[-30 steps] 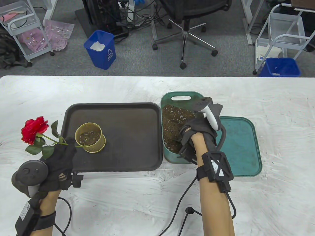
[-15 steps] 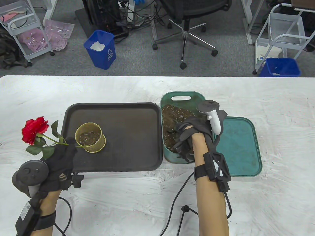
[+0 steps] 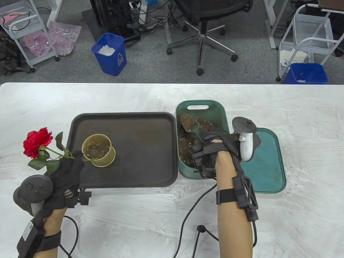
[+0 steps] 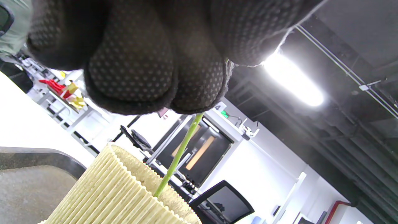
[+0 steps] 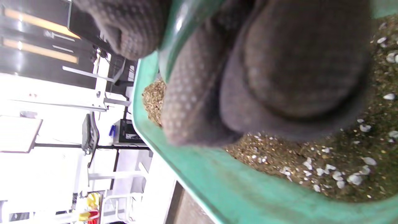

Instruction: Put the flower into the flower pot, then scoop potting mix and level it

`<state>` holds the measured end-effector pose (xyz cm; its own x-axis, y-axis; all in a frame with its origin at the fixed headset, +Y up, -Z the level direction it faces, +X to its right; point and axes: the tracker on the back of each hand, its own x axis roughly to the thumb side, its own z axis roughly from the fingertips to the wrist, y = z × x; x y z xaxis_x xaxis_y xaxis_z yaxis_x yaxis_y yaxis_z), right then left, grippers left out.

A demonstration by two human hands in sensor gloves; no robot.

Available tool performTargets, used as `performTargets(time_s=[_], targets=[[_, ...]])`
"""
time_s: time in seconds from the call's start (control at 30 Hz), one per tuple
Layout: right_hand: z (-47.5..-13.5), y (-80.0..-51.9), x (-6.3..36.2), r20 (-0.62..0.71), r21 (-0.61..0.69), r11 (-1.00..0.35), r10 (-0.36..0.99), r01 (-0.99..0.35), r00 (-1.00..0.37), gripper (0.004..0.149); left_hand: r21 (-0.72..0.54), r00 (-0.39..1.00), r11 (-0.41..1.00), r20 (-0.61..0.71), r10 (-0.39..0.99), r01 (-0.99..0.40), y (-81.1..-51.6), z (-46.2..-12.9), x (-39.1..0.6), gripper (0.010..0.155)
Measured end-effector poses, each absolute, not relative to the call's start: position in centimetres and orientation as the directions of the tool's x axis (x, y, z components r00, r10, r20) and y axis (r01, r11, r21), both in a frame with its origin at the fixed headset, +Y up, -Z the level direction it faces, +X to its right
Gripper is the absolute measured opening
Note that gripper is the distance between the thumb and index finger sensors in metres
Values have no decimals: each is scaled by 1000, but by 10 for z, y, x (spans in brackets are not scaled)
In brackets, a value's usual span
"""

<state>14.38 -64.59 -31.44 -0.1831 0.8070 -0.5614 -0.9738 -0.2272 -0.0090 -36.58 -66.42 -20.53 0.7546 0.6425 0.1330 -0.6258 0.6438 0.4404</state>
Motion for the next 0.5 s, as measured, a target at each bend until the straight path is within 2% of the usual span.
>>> performTargets(time_s=[0.2,0.5], targets=[[-299,-633,149,-504,-75,-181,855,-981,-119,53,440,750,640,131,648,-630,-664,-205,-366,47],[-279,-617,107,-420,33,-86,903,-996,-92,55,439,752,641,135,646,-630,-664,-205,-366,46]])
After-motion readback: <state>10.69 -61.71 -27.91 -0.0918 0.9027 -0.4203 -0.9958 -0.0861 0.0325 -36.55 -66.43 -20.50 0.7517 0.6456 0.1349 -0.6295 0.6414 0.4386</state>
